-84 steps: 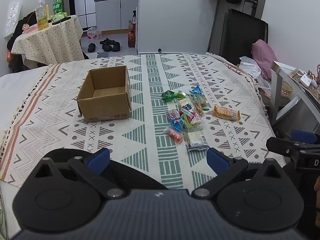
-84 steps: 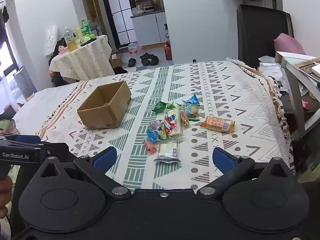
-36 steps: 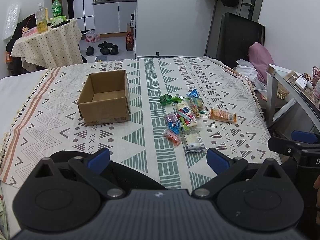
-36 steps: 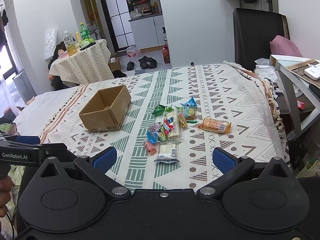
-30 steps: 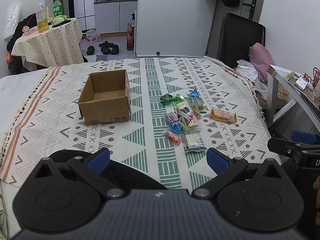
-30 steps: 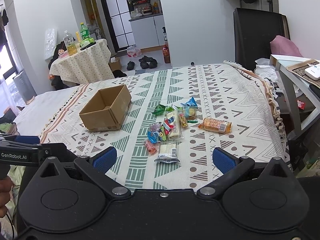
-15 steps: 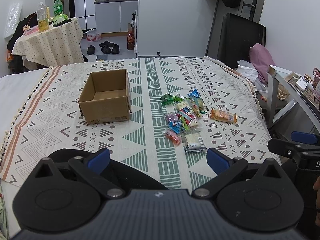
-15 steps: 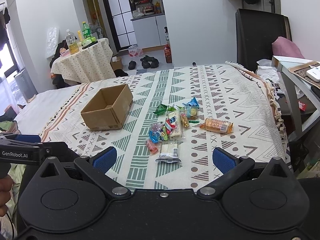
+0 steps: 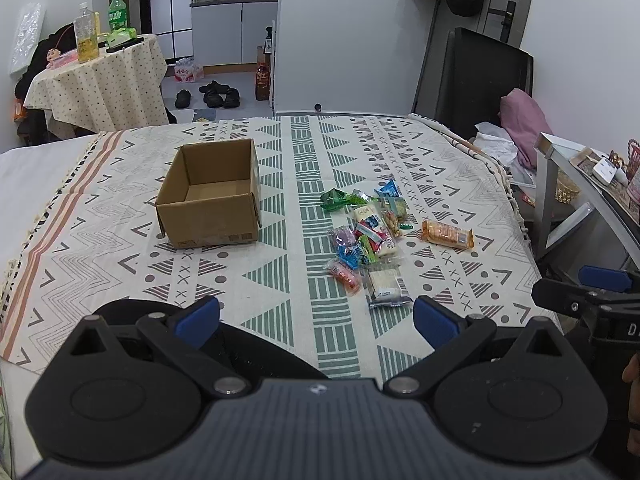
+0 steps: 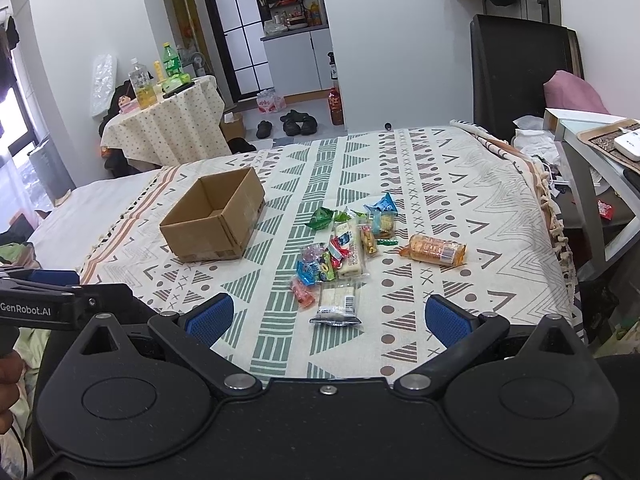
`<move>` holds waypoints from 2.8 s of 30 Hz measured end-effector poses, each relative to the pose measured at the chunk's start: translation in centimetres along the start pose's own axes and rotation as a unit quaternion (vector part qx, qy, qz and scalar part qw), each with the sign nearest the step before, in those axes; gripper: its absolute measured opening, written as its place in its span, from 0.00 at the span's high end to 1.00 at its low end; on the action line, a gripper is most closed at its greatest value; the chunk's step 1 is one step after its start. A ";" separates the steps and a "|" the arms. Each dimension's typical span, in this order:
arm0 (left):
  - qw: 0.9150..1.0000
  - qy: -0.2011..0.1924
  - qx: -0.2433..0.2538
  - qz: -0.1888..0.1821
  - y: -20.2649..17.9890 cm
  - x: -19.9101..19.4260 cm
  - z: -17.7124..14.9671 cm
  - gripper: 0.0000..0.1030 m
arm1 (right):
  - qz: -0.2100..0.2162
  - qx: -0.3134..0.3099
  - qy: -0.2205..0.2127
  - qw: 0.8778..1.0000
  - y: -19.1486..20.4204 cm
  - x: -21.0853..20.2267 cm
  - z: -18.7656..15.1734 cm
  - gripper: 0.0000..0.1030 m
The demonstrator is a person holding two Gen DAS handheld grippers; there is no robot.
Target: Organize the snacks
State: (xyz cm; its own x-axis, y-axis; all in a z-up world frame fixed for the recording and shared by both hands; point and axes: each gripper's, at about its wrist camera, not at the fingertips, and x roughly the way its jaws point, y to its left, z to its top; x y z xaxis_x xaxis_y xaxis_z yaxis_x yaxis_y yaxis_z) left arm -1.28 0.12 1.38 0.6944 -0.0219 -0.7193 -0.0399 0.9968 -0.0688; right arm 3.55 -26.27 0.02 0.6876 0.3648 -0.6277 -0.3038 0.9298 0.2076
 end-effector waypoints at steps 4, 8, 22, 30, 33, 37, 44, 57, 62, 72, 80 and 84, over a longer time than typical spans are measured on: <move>1.000 -0.005 0.011 0.004 -0.5 0.2 0.2 0.01 | 0.005 -0.009 -0.001 1.000 0.0 0.0 0.2 0.00; 1.000 0.000 0.006 -0.001 -1.0 1.1 0.7 0.01 | 0.009 -0.008 0.000 1.000 -0.3 0.4 0.4 0.00; 0.999 0.021 -0.027 -0.012 -1.8 5.0 2.5 0.01 | 0.018 0.014 0.022 1.000 -2.1 2.5 1.7 0.00; 0.998 0.031 -0.045 -0.016 -1.7 7.8 3.4 0.01 | 0.025 0.035 0.044 0.998 -3.2 5.2 2.0 0.00; 0.997 0.043 -0.055 -0.015 -1.4 9.2 3.5 0.02 | 0.026 0.038 0.050 0.998 -3.3 6.2 2.1 0.00; 0.996 0.057 -0.068 -0.012 -0.9 11.0 3.6 0.03 | 0.027 0.046 0.062 0.997 -3.5 7.6 2.4 0.00; 0.994 0.067 -0.089 -0.009 -0.5 13.8 4.0 0.07 | 0.024 0.054 0.083 0.995 -3.9 10.4 2.6 0.04; 0.985 0.129 -0.115 -0.018 0.0 20.1 4.8 0.34 | 0.014 0.069 0.127 0.989 -4.9 15.2 1.9 0.18; 0.980 0.151 -0.131 -0.014 0.4 22.4 4.7 0.44 | 0.005 0.084 0.142 0.986 -5.6 17.2 1.3 0.20; 0.973 0.174 -0.151 -0.018 1.0 26.8 4.6 0.54 | -0.001 0.091 0.172 0.981 -5.3 21.0 0.1 0.25; 0.962 0.211 -0.170 -0.030 0.7 29.9 3.8 0.57 | 0.004 0.082 0.202 0.976 -4.4 24.3 -0.7 0.27; 0.957 0.224 -0.179 -0.040 0.3 31.0 3.4 0.57 | 0.004 0.073 0.211 0.975 -4.0 25.4 -1.1 0.27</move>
State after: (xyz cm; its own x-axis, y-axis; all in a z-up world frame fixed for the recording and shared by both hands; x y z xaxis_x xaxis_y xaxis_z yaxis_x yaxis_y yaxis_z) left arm 22.69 -0.01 -18.54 0.3307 -0.2068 -0.9208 -0.2990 0.9025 -0.3101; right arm 21.51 -20.77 -17.61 0.3439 0.3490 -0.8717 -0.1905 0.9350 0.2991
